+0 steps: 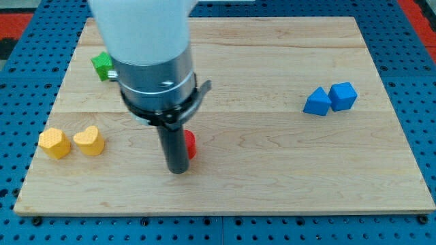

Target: Slide the red circle towards the red star

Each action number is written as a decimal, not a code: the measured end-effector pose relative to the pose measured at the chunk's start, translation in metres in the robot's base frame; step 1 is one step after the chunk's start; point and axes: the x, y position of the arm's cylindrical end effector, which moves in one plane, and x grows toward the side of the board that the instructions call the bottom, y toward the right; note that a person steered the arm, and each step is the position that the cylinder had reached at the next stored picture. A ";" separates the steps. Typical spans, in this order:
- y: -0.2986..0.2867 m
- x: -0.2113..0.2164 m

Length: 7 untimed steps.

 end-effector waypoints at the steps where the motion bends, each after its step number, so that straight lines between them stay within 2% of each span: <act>1: 0.003 -0.030; 2: -0.001 -0.071; 3: 0.011 -0.089; 4: 0.033 -0.078; 6: -0.063 -0.143; 7: -0.070 -0.158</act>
